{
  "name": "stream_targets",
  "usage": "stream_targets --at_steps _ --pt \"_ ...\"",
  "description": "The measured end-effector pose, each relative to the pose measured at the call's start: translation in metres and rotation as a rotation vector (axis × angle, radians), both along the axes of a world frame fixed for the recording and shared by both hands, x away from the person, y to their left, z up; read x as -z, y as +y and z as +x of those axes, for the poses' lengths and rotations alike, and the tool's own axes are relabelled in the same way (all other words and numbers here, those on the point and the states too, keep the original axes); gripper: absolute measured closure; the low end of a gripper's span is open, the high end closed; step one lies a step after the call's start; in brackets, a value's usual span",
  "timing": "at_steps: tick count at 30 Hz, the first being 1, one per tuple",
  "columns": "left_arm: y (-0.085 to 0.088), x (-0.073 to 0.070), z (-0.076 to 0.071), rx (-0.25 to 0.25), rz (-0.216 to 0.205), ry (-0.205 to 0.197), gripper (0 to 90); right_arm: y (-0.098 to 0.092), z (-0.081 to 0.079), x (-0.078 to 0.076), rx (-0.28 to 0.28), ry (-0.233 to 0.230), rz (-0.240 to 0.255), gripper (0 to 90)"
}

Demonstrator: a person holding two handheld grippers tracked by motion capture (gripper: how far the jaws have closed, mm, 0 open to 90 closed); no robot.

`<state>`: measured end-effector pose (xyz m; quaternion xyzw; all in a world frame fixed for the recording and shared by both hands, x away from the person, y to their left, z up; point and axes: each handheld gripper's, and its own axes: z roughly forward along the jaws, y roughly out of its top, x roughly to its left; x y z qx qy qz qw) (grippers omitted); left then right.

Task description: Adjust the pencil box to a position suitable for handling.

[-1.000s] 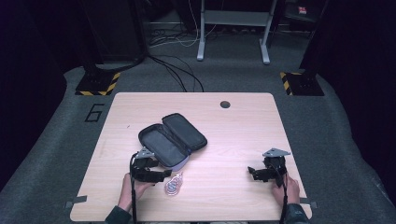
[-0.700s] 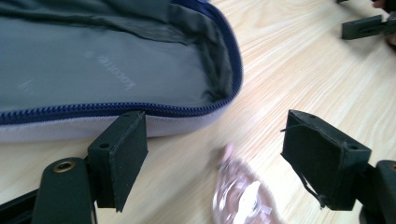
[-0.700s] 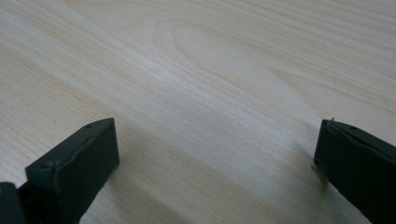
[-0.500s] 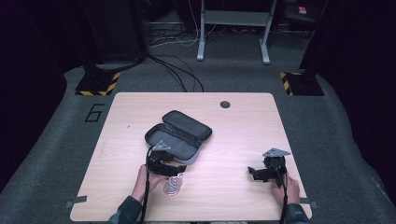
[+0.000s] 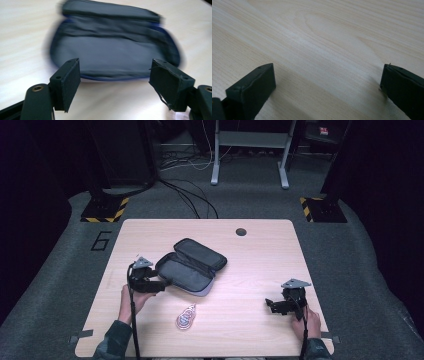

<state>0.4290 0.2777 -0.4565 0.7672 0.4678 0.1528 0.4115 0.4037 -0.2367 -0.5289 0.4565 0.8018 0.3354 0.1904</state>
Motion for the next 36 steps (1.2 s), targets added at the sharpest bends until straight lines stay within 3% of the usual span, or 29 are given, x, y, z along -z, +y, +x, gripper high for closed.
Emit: stream_targets --at_steps 4,6,9,15,18,21,30,36 --pt "0.014 0.005 0.017 -0.056 0.021 0.002 25.7 0.0 0.0 0.0 0.0 0.0 0.0 0.0" --pt "0.016 0.008 0.021 -0.061 0.018 0.004 26.9 0.0 0.0 0.0 0.0 0.0 0.0 0.0" --pt "0.023 0.018 0.034 -0.077 -0.002 0.034 32.3 0.0 0.0 0.0 0.0 0.0 0.0 0.0" --pt "0.022 0.032 0.043 -0.132 -0.042 0.064 42.7 0.0 0.0 0.0 0.0 0.0 0.0 0.0" --pt "0.02 0.034 0.043 -0.134 -0.04 0.07 50.8 0.0 0.0 0.0 0.0 0.0 0.0 0.0" --pt "0.016 0.035 0.041 -0.111 -0.012 0.074 55.7 0.0 0.0 0.0 0.0 0.0 0.0 0.0" --pt "0.004 0.035 0.03 -0.102 -0.024 0.108 52.2 0.0 0.0 0.0 0.0 -0.001 0.0 0.0" --pt "-0.008 0.035 0.019 -0.05 -0.002 0.119 51.8 0.0 0.0 0.0 0.0 -0.001 0.0 0.0"
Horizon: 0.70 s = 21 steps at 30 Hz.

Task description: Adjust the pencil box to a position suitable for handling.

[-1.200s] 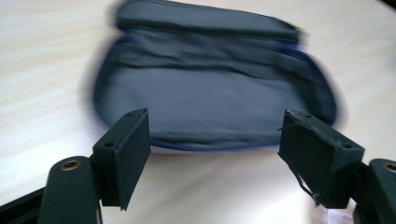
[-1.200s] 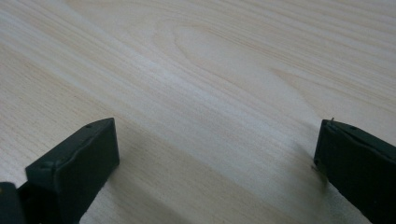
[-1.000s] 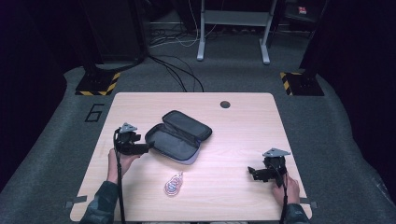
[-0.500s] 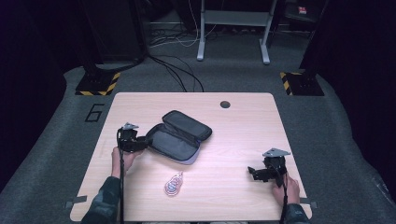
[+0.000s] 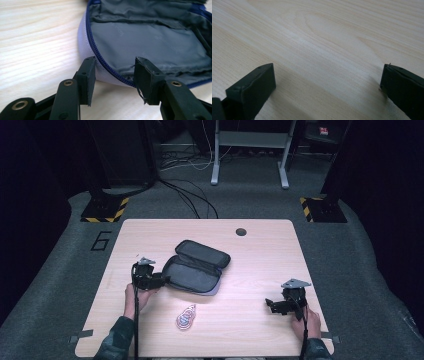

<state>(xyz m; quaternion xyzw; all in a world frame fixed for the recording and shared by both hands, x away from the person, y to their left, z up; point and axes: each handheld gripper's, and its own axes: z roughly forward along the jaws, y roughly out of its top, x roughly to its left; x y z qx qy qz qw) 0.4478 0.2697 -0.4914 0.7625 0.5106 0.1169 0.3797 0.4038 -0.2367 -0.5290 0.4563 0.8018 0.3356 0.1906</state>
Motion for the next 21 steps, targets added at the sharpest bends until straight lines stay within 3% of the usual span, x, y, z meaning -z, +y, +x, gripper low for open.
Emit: stream_targets --at_steps 21 --pt "-0.042 -0.002 -0.022 0.079 -0.051 0.003 44.6 0.0 0.0 0.0 0.001 0.0 0.001 0.0"
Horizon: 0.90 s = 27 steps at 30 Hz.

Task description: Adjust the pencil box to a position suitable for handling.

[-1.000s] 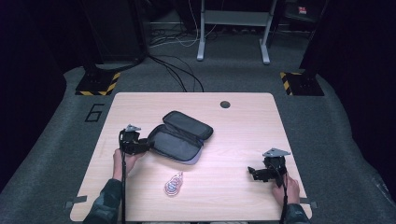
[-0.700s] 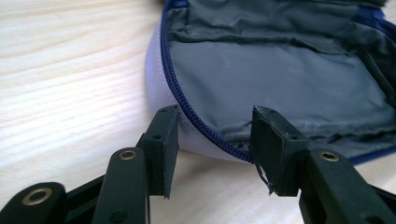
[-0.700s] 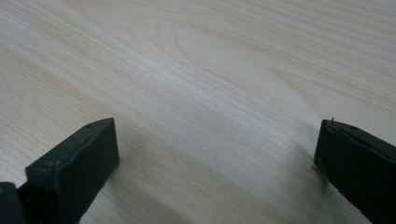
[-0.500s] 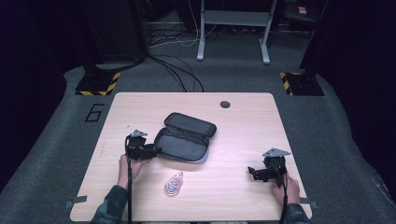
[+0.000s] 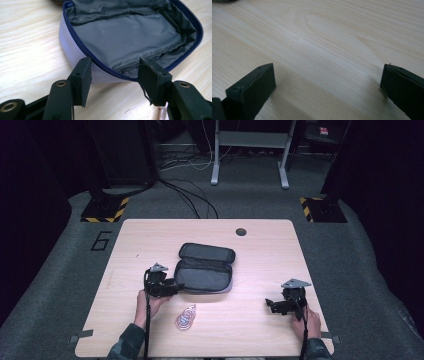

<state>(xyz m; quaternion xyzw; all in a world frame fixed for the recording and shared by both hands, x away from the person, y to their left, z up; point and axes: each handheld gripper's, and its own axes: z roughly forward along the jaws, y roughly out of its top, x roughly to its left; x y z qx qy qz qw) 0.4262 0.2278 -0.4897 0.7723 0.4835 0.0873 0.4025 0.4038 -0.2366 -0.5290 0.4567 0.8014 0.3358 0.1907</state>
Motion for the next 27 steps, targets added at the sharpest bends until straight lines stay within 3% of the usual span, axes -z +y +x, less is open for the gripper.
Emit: stream_targets --at_steps 11,15,17,21,27 --pt "-0.011 0.001 0.0 0.013 -0.028 0.0 41.1 0.0 0.0 0.0 0.0 -0.001 0.001 0.0" --pt "-0.011 -0.001 0.0 0.027 -0.019 -0.016 35.5 0.0 0.0 0.0 0.0 0.0 0.0 0.0" --pt "-0.009 -0.003 -0.002 0.025 -0.008 -0.032 26.9 0.0 0.0 0.0 -0.001 0.0 0.0 0.0" --pt "0.001 -0.014 -0.014 0.021 0.012 -0.076 17.2 0.0 0.0 0.0 0.0 0.0 0.0 0.0" --pt "0.009 -0.021 -0.037 0.032 0.052 -0.127 14.8 0.0 0.0 0.0 -0.001 -0.001 0.0 0.0"
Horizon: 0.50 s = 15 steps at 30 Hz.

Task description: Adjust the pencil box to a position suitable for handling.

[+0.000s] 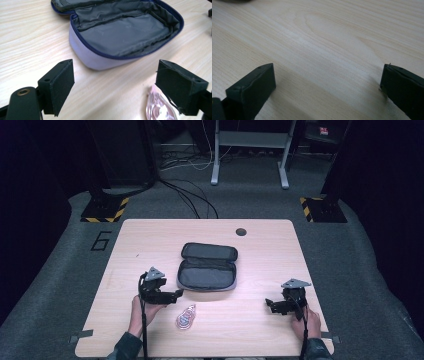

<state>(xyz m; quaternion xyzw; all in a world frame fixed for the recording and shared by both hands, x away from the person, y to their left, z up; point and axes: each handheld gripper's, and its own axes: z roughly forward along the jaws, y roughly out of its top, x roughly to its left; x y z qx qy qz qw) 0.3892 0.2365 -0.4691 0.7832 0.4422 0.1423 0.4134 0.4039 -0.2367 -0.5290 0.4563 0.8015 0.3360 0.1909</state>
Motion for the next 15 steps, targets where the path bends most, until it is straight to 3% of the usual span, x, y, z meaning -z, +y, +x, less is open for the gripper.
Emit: stream_targets --at_steps 6,15 --pt "0.002 0.002 -0.023 0.007 0.029 -0.031 12.3 0.0 0.0 0.0 0.002 0.002 -0.002 0.0" --pt "0.001 0.013 -0.045 0.045 0.067 -0.029 10.4 0.0 0.0 0.0 -0.002 0.0 -0.001 0.0"
